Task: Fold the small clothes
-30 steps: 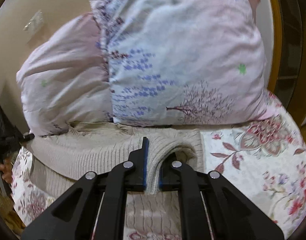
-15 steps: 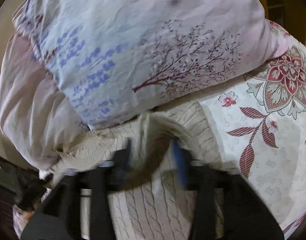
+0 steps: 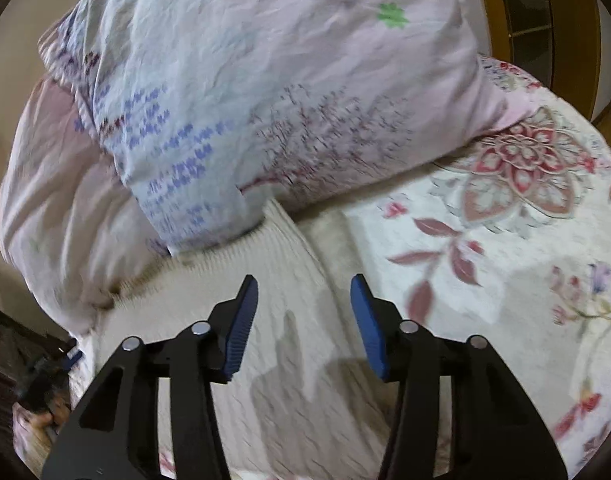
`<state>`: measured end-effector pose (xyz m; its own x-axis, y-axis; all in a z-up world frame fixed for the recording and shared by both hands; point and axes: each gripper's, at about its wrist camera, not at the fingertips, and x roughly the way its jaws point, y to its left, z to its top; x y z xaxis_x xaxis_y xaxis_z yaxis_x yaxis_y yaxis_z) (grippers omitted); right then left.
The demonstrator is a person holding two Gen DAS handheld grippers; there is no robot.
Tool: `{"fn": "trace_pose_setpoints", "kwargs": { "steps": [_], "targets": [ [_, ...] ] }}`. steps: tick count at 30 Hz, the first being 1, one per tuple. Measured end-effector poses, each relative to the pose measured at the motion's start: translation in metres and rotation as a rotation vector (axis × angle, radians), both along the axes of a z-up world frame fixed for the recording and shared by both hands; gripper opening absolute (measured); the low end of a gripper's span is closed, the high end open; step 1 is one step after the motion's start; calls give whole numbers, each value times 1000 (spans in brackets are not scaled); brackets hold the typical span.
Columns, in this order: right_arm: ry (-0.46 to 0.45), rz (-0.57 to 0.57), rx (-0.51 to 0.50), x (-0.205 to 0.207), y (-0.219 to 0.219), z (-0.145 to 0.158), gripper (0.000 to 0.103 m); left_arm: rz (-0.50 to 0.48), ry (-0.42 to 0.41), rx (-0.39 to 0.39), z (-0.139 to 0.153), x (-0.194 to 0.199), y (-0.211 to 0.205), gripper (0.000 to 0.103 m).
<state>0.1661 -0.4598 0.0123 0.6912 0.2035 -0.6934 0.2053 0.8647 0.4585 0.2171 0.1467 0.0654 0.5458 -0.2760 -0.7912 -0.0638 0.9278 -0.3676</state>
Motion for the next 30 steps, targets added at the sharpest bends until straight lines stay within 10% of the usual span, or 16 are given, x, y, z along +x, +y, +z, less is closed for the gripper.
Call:
{"fn": "trace_pose_setpoints", "kwargs": {
  "steps": [11, 16, 30],
  "targets": [
    [93, 123, -162, -25, 25, -24, 35, -19, 56, 68, -18, -32, 11, 43],
    [95, 130, -190, -34, 28, -26, 12, -45, 72, 80, -27, -37, -1, 30],
    [33, 85, -196, -60, 25, -11, 9, -111, 52, 124, -14, -50, -6, 9]
  ]
}}
